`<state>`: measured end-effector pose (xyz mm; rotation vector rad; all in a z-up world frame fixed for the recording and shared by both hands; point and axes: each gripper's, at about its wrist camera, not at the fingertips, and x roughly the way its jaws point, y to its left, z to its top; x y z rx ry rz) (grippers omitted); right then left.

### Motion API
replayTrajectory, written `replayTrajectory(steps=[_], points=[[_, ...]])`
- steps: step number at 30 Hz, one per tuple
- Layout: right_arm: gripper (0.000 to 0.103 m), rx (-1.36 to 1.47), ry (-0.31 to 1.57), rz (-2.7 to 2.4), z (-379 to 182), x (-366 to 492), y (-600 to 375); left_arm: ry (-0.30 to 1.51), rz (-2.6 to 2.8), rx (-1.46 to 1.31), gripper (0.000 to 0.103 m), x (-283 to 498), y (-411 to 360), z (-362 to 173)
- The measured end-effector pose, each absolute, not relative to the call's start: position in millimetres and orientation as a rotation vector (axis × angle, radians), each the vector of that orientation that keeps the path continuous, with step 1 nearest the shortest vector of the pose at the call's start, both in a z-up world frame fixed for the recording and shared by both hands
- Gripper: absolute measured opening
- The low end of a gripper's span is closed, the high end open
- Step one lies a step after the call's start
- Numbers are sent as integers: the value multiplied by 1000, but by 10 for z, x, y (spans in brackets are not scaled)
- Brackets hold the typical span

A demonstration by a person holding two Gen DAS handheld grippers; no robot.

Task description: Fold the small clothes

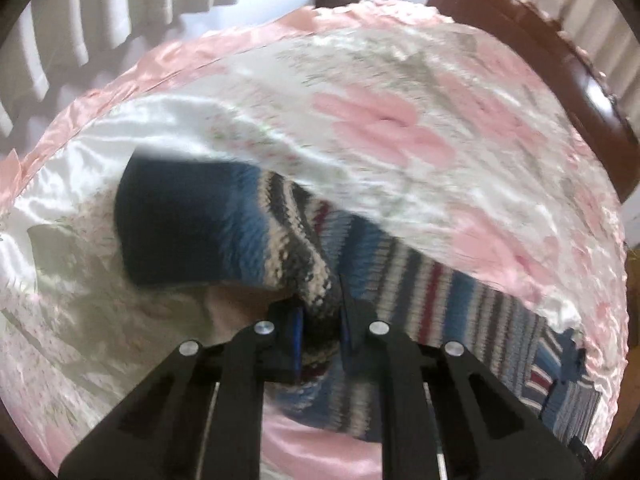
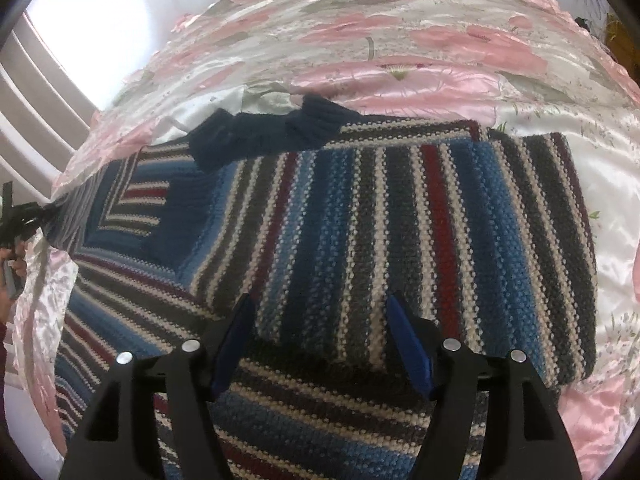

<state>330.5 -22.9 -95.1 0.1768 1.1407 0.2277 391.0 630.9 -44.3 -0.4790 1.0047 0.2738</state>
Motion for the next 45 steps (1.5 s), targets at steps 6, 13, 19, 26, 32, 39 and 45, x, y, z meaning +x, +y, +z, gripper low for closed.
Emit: replayTrajectory(steps=[6, 13, 19, 26, 32, 39, 45], points=[[69, 233, 1154, 230, -1015, 3327, -278, 959, 130, -399, 12, 3870, 5537, -128], [68, 226, 1140, 243, -967, 3240, -362, 934, -96, -286, 12, 3839, 4256, 137], [68, 219, 1130, 242, -915, 3181, -477, 965, -241, -272, 12, 3794, 3321, 6], [68, 214, 1128, 243, -922, 3160, -562, 1065, -375, -283, 14, 3762, 2429, -460], [68, 234, 1144, 240, -982, 3163, -600, 1222, -406, -241, 27, 3701, 2079, -971], [69, 193, 1152, 234, -916, 3187, -475, 1098, -384, -263, 49, 3392, 2777, -443], [69, 155, 1144, 287, -744, 3325, 19, 1174, -147, -247, 50, 3656, 3558, -570]])
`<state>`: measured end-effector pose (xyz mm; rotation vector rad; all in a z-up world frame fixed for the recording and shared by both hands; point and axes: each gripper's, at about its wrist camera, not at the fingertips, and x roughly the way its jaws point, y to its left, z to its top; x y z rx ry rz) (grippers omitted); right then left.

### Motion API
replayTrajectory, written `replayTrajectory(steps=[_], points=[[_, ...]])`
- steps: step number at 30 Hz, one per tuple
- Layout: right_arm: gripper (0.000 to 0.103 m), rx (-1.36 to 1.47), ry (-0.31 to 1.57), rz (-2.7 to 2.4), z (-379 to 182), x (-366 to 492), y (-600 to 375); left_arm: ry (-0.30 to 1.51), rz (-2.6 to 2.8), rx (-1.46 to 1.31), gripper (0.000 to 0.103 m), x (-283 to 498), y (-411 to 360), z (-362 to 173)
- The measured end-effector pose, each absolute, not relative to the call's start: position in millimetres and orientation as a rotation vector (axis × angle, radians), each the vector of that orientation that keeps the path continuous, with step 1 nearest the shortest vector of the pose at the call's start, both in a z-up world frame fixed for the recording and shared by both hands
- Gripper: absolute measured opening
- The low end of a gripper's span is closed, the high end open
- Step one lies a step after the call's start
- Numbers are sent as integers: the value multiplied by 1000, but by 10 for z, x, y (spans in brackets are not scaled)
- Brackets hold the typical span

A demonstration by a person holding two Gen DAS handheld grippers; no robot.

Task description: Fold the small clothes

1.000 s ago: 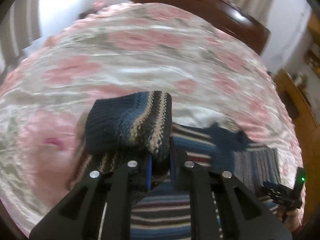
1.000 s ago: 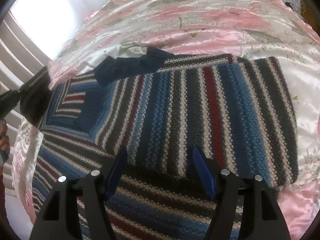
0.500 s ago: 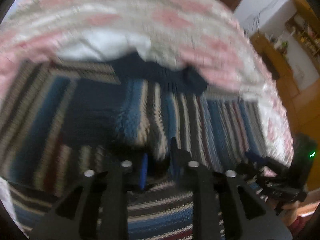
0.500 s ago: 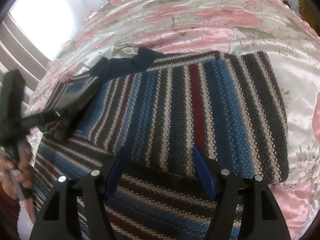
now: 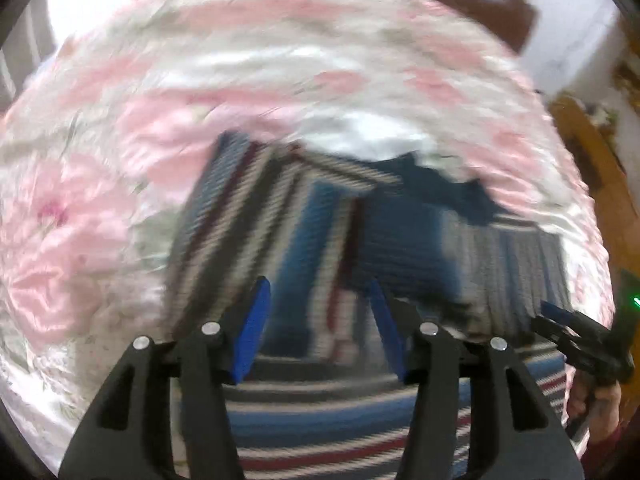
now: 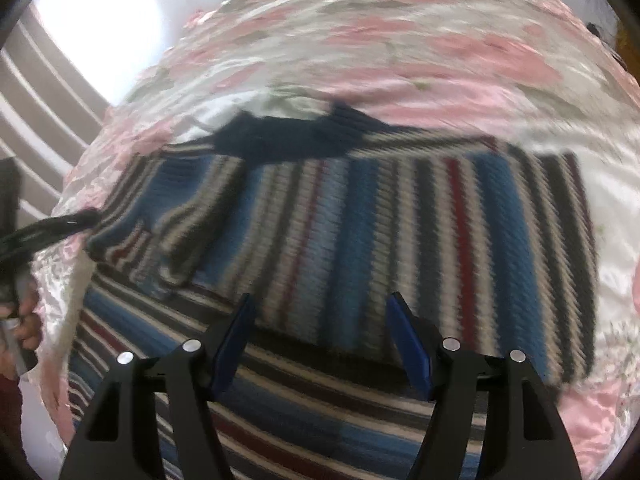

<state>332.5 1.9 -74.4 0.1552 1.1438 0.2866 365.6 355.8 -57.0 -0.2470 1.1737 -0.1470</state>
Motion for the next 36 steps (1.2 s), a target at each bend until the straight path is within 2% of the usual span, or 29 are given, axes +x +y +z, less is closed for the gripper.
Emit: replayTrajectory(steps=[2, 7, 18, 20, 21, 22, 25, 26, 32, 33, 36], points=[[69, 133, 1140, 316, -684, 3375, 242, 1229, -122, -251, 45, 3737, 3653, -738], [69, 14, 1103, 380, -539, 3487, 821, 1284, -135, -202, 46, 3797, 3657, -1039], [67, -66, 1117, 423, -713, 3764, 1481, 1284, -159, -201, 47, 3827, 3642, -1134], [62, -109, 1154, 412, -817, 3816, 1578, 1283, -157, -204, 48, 3823, 3657, -1142], [53, -127, 1167, 401, -857, 3831, 1604, 1283, -156, -203, 48, 3824, 3660, -1145], [36, -151, 1178, 384, -902, 3849, 1621, 1283, -155, -201, 50, 3828, 3655, -1148], [17, -125, 1168, 363, -913, 3882, 1511, 1281, -153, -201, 51, 3841, 3633, -1155], [14, -76, 1156, 366, -876, 3878, 1425, 1280, -152, -200, 52, 3843, 3628, -1155], [14, 348, 1090, 383, -827, 3649, 484, 1268, -145, -215, 52, 3817, 3625, -1153], [16, 382, 1105, 380, -889, 3604, 362, 1263, -142, -212, 52, 3801, 3622, -1155], [36, 415, 1159, 339, -1104, 3402, 16, 1248, -131, -200, 56, 3759, 3581, -1161]])
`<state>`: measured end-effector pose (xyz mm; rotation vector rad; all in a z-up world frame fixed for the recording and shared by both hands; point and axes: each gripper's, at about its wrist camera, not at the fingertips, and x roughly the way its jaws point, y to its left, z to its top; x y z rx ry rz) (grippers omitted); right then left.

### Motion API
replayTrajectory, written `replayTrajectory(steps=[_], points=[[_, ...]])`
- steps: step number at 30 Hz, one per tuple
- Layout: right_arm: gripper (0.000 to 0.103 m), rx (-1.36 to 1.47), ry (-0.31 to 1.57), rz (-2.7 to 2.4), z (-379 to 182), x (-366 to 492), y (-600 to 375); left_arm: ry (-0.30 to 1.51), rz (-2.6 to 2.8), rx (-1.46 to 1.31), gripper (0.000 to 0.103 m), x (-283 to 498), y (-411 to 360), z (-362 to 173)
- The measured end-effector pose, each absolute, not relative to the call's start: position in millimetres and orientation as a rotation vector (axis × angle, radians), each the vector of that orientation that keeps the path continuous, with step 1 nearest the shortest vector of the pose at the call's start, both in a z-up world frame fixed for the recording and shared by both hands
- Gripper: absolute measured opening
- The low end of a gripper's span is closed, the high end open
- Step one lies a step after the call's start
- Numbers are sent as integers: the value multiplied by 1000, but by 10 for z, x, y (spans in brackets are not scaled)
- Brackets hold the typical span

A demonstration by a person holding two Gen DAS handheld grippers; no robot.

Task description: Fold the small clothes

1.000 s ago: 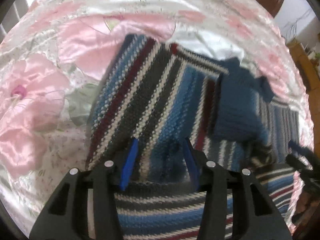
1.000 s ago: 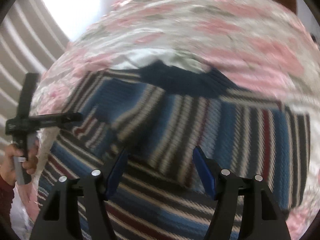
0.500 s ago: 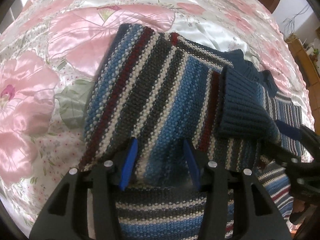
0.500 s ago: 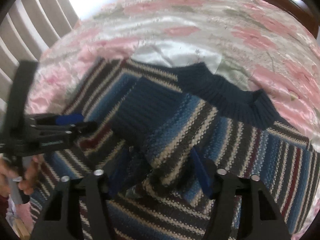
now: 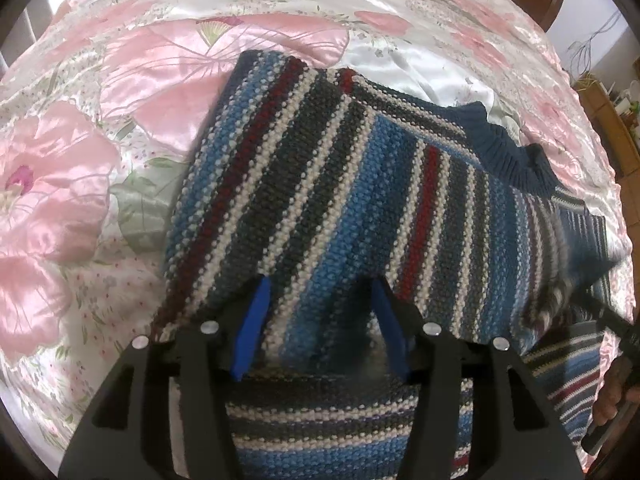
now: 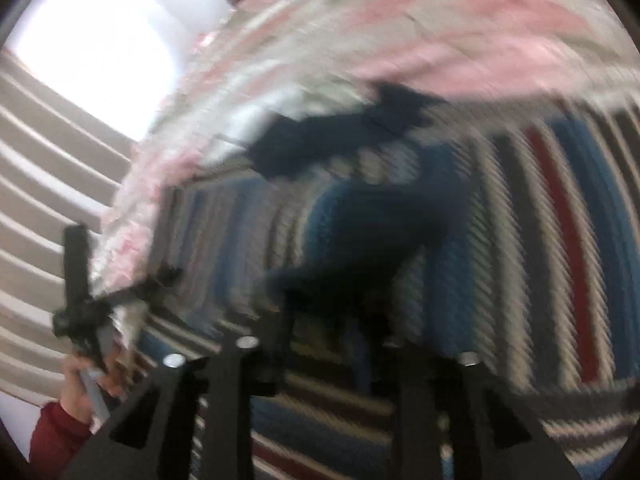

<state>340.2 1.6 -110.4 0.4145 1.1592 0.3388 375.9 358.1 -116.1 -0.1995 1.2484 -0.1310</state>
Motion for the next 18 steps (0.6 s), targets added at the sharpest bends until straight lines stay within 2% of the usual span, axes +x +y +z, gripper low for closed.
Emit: replayTrajectory(steps=[3, 4, 6, 8, 14, 15, 16, 18], points=[[47, 483, 1139, 358, -1130, 3267, -309, 1240, -119, -182, 63, 3735, 3511, -1161], [60, 516, 1127, 354, -1100, 3258, -395, 1236, -108, -160, 64, 3723, 3466, -1154], [75, 547, 1100, 339, -1030, 3298, -497, 1227, -98, -144, 64, 3714, 3423, -1118], [74, 551, 1112, 335, -996, 3401, -499, 1210, -97, -160, 64, 3696, 3427, -1054], [68, 529, 1228, 314, -1162, 3631, -317, 1168, -94, -203, 64, 3602, 3519, -909], [62, 522, 1229, 306, -1190, 3634, -291, 1159, -92, -191, 64, 3584, 3518, -889], [48, 510, 1228, 303, -1211, 3640, -273, 1146, -88, -176, 65, 3558, 3522, -862], [32, 472, 1229, 289, -1223, 3663, -222, 1128, -88, -164, 66, 3521, 3532, -820]])
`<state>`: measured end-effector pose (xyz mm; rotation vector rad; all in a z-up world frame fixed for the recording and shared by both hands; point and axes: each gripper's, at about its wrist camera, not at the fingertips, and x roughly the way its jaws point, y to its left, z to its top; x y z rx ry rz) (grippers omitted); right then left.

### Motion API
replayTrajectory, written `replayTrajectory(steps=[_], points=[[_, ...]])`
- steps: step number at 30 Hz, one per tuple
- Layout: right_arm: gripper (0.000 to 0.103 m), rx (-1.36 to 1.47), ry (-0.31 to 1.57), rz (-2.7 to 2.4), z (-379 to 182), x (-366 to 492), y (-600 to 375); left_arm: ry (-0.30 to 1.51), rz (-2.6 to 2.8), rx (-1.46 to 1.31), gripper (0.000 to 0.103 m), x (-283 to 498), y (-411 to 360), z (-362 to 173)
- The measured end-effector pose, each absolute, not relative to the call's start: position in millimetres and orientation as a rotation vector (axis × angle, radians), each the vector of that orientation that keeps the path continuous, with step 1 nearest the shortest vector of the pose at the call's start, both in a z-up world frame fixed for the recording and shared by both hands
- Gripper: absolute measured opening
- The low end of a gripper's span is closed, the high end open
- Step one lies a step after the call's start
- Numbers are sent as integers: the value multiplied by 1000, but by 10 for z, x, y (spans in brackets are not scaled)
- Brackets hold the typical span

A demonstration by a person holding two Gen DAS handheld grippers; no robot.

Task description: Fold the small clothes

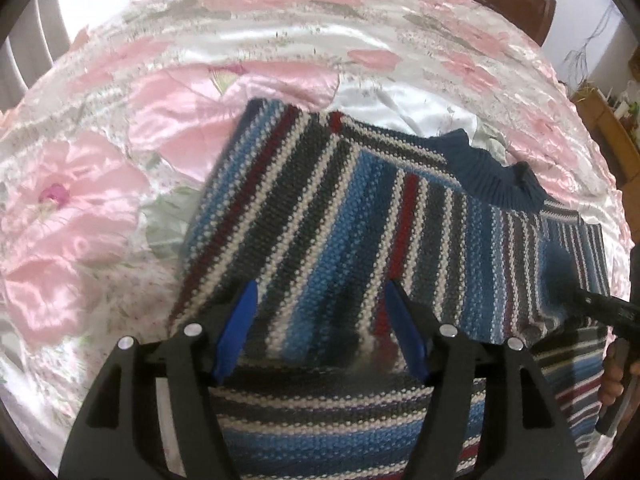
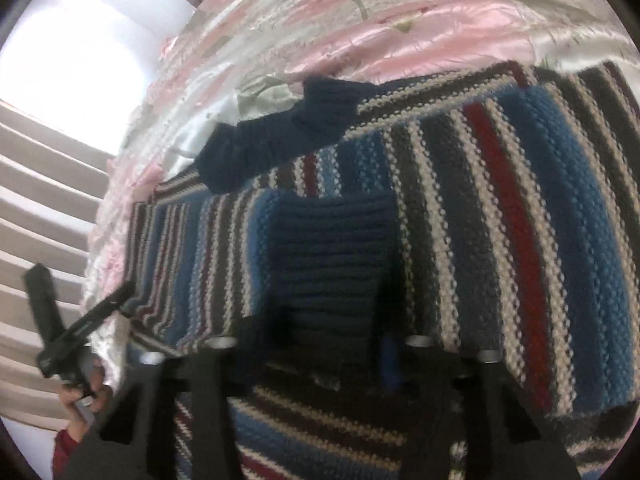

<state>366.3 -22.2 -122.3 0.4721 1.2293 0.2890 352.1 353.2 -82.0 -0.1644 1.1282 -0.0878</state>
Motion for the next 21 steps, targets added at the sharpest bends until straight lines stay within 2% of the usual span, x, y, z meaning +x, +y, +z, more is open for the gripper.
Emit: replayTrajectory(steps=[1, 3, 10, 17, 21], points=[[26, 449, 1219, 287, -1200, 3670, -203, 1121, -88, -162, 66, 3511, 3556, -800], [22, 391, 1187, 287, -1092, 3683, -144, 1107, -82, -158, 66, 3541, 3582, -768], [21, 293, 993, 267, -543, 3727, -196, 1068, -85, -107, 68, 3506, 3469, -742], [22, 296, 1078, 182, -886, 3801, -373, 1133, -90, -34, 71, 3545, 3239, -977], [29, 277, 1131, 139, -1149, 3824, -422, 1158, -81, -18, 75, 3586, 3209, -1097]])
